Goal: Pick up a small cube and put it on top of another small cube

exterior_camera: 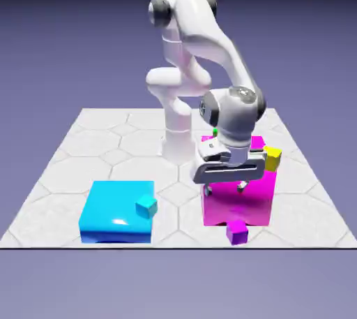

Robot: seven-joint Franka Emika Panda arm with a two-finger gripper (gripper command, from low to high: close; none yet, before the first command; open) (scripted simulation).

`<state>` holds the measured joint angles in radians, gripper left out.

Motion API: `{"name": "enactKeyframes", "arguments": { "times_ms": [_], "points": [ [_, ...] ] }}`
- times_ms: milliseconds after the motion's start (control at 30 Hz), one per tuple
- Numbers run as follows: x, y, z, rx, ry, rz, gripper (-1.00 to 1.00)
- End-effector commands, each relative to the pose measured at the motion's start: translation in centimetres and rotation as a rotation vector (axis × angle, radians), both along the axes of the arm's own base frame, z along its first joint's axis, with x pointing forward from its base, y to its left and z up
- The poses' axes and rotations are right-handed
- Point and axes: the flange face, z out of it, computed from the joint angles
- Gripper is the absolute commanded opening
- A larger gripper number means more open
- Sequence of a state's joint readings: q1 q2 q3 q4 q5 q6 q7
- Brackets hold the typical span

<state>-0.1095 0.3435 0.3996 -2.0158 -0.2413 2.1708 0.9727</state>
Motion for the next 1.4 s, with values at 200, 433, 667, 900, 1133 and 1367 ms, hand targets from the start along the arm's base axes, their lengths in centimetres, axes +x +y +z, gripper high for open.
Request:
{"name": "enactKeyframes", "arguments": {
  "times_ms": [200, 433, 667, 900, 1133, 1367],
  "points": [
    [1.9, 3.1, -5.6, -0.026, 0.222, 0.004, 0.00],
    [3.1, 4.8, -10.8, -0.041, 0.433, -0.013, 0.00],
    [0.5, 4.2, -17.3, -0.041, 0.449, -0.015, -1.00],
    [3.7, 6.3, -7.5, -0.076, 0.408, 0.143, -1.00],
    [-0.6, 14.1, 7.1, -0.183, 0.390, 0.517, -1.00],
    [-7.2, 18.7, 16.1, -0.197, 0.415, 0.677, -1.00]
  ]
}}
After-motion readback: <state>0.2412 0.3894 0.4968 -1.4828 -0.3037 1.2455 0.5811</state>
